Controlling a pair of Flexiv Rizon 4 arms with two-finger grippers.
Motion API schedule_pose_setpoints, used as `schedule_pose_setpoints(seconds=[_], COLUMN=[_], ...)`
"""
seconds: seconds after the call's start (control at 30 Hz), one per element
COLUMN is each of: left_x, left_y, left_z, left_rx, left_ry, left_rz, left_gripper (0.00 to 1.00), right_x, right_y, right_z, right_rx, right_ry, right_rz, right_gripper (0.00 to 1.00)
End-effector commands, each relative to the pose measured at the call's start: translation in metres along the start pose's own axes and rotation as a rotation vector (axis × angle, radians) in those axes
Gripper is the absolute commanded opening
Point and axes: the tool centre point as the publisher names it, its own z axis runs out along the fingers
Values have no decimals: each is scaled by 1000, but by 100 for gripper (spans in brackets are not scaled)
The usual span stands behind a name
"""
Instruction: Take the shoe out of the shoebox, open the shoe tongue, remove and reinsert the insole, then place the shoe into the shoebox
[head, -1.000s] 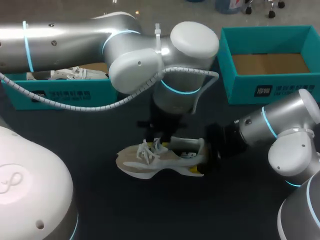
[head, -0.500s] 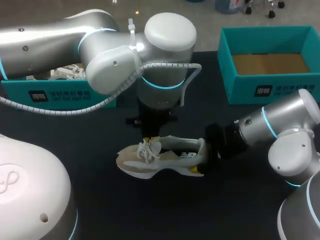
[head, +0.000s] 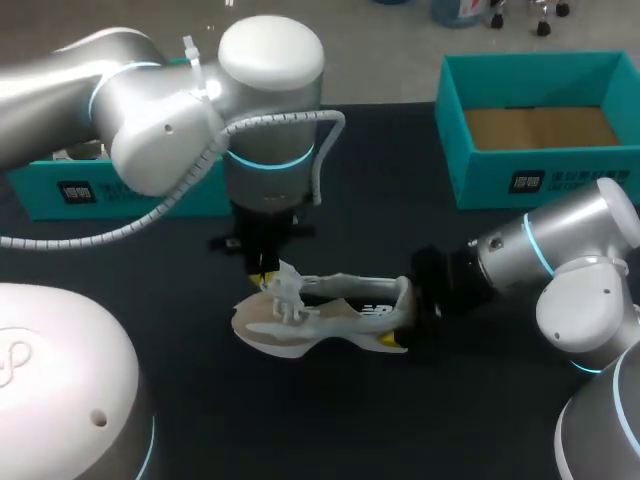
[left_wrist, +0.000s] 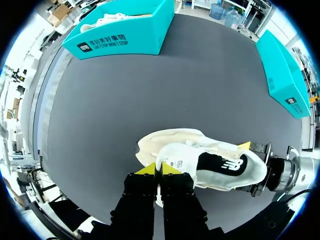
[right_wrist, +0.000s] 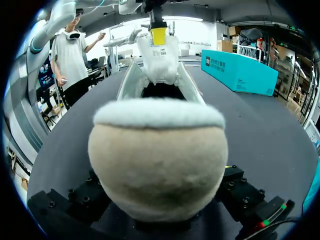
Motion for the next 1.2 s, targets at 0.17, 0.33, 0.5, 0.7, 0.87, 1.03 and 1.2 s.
schedule_pose_setpoints(seconds=[0.17, 0.33, 0.5, 0.7, 0.87, 1.03, 1.2], left_x=[-13, -14, -11, -7, -4, 0, 0], left_y=[-2, -4, -4, -2, -2, 3, 4], left_z=[29, 48, 66, 84, 92, 86, 76], left_rx=[-33, -37, -30, -51, -68, -65, -49], left_ry=[28, -43, -124, -181, -212, -205, -180], left_rz=[-24, -28, -12, -12, -26, -9, 2], left_gripper=[0, 0, 0, 0, 0, 50, 100], right_x=[2, 2, 2, 2, 2, 2, 2], right_y=[-4, -4, -4, -4, -4, -4, -4], right_z=[4, 4, 4, 4, 4, 4, 4], right_rx=[5, 5, 5, 5, 5, 5, 5], right_ry=[-1, -1, -1, -1, -1, -1, -1], right_rz=[1, 1, 1, 1, 1, 1, 1], right_gripper=[0, 0, 0, 0, 0, 0, 0])
